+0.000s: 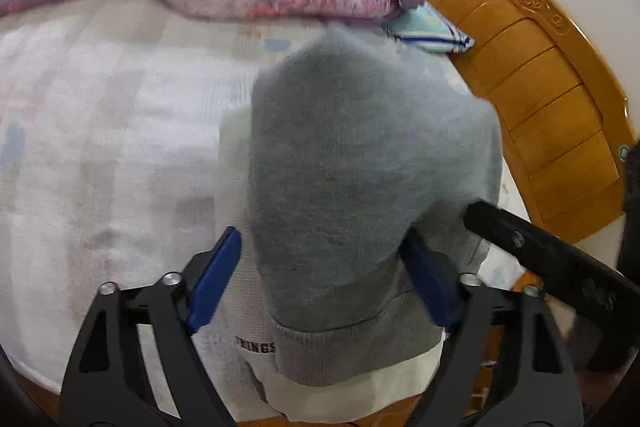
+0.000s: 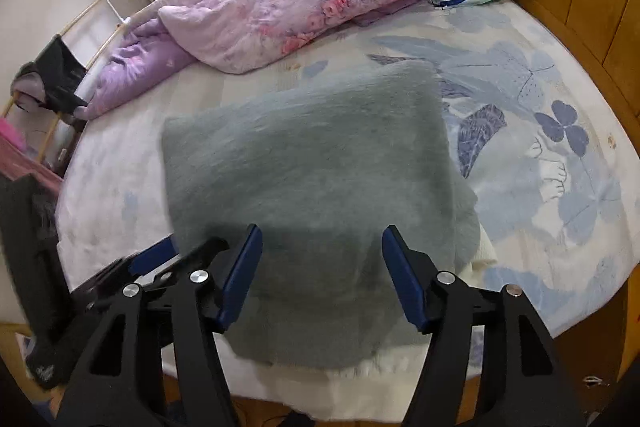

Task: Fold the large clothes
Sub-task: 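Lower the hoodie onto the clothes stack and open both tools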

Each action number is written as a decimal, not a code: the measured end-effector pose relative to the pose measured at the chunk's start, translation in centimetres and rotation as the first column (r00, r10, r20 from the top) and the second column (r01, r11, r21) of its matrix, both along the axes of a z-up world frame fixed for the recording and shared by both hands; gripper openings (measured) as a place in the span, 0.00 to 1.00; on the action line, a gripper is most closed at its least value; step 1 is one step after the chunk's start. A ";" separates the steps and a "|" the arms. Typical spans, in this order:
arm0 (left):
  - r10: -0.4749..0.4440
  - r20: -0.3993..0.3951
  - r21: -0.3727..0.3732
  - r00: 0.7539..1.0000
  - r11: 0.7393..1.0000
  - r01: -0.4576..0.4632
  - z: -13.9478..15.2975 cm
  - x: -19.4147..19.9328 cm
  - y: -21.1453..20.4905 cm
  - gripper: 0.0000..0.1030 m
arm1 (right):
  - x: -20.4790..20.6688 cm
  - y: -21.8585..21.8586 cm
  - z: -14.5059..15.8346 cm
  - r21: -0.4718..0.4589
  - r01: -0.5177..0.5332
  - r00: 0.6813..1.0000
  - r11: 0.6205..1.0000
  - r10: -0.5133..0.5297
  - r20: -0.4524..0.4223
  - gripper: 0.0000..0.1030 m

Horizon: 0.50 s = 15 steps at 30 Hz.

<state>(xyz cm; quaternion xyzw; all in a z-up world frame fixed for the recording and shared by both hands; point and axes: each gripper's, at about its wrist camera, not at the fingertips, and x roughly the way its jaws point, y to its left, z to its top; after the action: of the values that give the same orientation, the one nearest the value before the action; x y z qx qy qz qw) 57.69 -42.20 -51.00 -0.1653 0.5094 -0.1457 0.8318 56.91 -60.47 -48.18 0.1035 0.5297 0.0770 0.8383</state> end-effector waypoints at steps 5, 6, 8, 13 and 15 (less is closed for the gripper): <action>-0.041 0.009 -0.037 0.999 0.998 0.041 0.7 -0.6 1.7 0.84 | 0.2 0.8 -0.6 -0.032 0.022 0.999 0.999 -0.023 -0.043 0.62; -0.035 0.018 -0.051 0.999 0.998 0.036 1.0 -1.0 2.7 0.85 | 0.1 1.0 -0.3 -0.049 0.031 0.998 0.998 -0.033 -0.046 0.62; -0.016 0.018 -0.044 1.000 0.999 0.017 1.6 -1.6 4.8 0.85 | -0.2 1.9 0.8 -0.101 0.049 0.997 0.994 -0.054 -0.051 0.62; 0.050 -0.023 0.025 0.998 0.998 -0.049 1.1 -2.5 11.4 0.86 | -1.8 8.0 2.3 -0.147 0.014 0.998 0.989 -0.022 -0.052 0.73; 0.068 -0.030 0.075 0.997 0.995 -0.066 1.0 -2.6 13.5 0.86 | -2.3 10.8 2.2 -0.170 0.004 0.998 0.986 -0.015 -0.061 0.75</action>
<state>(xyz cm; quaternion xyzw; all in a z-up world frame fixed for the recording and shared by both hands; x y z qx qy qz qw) 55.07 -28.73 -50.03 -0.1536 0.5219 -0.0959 0.8336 54.61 -49.65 -45.95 0.0367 0.5596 0.0244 0.8276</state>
